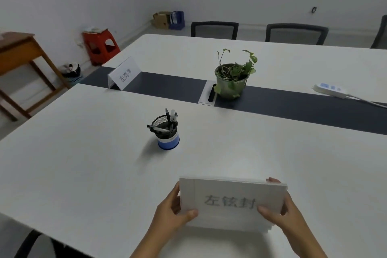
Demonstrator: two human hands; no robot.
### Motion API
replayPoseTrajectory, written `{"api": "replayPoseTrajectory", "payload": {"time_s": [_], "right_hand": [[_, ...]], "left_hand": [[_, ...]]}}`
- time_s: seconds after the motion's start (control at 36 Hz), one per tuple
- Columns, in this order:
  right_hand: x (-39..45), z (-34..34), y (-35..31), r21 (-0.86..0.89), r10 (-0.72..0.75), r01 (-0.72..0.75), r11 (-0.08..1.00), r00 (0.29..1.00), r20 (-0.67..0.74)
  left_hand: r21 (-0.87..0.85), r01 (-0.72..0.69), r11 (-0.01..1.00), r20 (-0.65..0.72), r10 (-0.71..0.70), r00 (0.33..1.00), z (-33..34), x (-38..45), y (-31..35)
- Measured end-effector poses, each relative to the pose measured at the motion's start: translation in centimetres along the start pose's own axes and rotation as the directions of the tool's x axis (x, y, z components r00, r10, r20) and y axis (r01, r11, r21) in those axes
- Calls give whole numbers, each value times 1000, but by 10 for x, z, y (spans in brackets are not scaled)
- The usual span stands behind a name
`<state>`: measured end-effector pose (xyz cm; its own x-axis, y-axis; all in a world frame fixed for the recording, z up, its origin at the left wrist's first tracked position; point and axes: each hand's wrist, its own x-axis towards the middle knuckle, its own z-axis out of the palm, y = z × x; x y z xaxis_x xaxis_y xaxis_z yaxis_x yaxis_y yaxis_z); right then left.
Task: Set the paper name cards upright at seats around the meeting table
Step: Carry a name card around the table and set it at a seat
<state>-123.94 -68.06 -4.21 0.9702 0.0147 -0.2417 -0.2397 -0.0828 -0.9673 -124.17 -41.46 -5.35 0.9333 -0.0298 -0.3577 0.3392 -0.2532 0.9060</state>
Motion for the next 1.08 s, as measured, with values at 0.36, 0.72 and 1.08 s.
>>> {"api": "replayPoseTrajectory", "payload": {"time_s": [0.36, 0.72, 1.08], "right_hand": [[1, -7, -14, -246, -195, 162, 956, 974, -116], [16, 100, -105, -359, -483, 431, 828, 873, -64], [46, 271, -50, -513, -158, 246, 822, 965, 209]], "left_hand": [[137, -155, 979, -251, 185, 950, 10, 0, 36], [-152, -439, 885, -529, 302, 793, -85, 1, 76], [-206, -132, 970, -521, 6, 854, -205, 2, -33]]}}
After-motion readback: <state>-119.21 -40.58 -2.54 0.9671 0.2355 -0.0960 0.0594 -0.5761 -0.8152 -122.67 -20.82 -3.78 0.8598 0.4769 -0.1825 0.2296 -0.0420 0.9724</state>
